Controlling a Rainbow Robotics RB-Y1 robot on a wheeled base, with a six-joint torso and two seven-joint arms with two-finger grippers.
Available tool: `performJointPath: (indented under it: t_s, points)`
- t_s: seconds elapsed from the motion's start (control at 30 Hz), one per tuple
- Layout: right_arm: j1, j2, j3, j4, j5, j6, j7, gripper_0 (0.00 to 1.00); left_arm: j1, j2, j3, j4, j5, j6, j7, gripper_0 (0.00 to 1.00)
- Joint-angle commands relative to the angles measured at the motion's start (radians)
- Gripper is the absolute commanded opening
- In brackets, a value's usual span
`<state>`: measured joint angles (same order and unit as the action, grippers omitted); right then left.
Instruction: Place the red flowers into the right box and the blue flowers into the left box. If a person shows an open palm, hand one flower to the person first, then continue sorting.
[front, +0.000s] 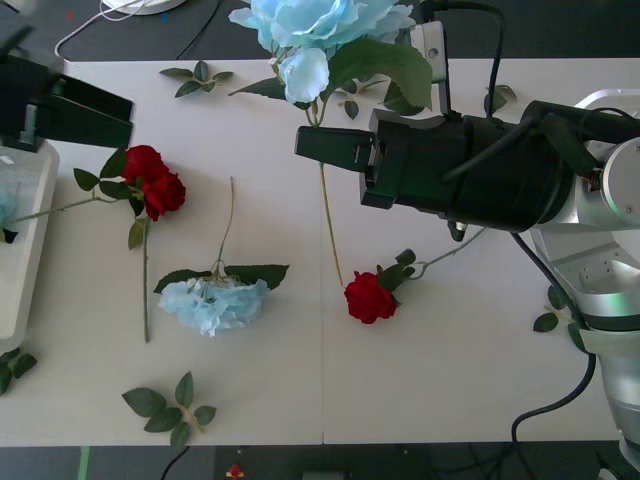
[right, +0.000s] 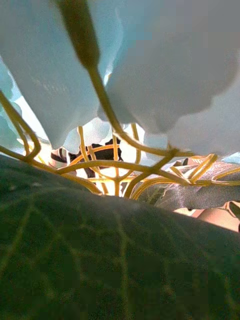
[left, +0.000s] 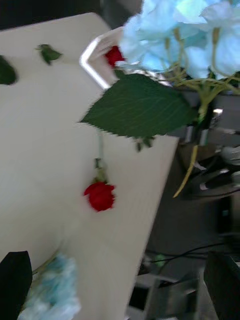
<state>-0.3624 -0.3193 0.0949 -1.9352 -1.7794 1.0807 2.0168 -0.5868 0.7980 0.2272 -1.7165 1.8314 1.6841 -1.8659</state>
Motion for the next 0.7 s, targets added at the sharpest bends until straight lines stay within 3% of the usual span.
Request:
performJointPath:
  t_s: [0.03, 0.4, 0.7]
  points:
    - [0.008, -0.021, 0.006, -0.042, -0.014, -0.008, 0.056, 0.0, -0.047, -0.046, -0.106, 0.058, 0.075, -0.027, 0.129, 1.0]
    - [0.008, -0.021, 0.013, -0.042, -0.014, -0.008, 0.057, 0.0, -0.045, -0.158, -0.275, 0.264, 0.226, -0.072, 0.126, 1.0]
    - [0.008, -0.021, 0.016, -0.042, -0.014, -0.008, 0.06, 0.0, -0.045, -0.233, -0.41, 0.281, 0.307, -0.176, 0.048, 1.0]
